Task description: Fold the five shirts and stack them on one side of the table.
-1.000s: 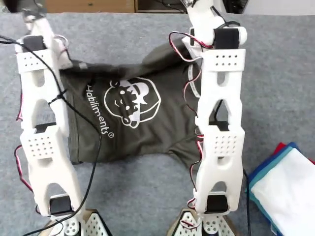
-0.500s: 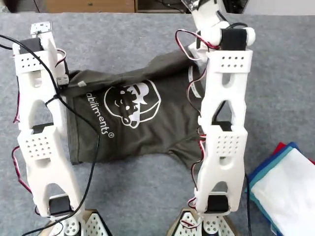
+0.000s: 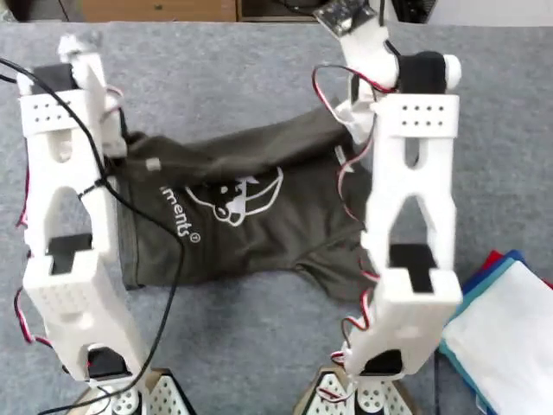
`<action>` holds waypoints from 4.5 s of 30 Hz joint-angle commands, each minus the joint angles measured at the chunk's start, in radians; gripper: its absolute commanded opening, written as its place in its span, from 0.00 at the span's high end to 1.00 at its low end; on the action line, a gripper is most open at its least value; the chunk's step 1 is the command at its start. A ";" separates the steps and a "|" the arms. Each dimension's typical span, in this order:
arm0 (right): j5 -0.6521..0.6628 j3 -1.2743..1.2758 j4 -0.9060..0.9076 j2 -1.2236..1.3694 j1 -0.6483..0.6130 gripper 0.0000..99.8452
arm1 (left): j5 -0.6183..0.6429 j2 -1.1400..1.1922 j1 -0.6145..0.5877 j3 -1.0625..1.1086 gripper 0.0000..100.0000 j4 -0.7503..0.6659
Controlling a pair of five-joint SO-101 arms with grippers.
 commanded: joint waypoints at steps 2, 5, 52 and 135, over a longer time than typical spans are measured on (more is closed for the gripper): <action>0.014 0.277 -0.132 -0.232 0.053 0.99 | 0.000 -0.285 -0.002 0.439 0.98 -0.216; 0.055 0.521 -0.183 -0.377 0.056 0.99 | -0.031 -0.493 0.009 0.772 0.98 -0.368; 0.187 1.653 -0.470 -1.155 0.404 0.99 | -0.101 -0.820 -0.086 1.386 0.98 -0.551; 0.276 -1.029 -0.560 -0.266 0.110 0.99 | 0.186 -1.437 -0.229 0.700 0.98 -1.010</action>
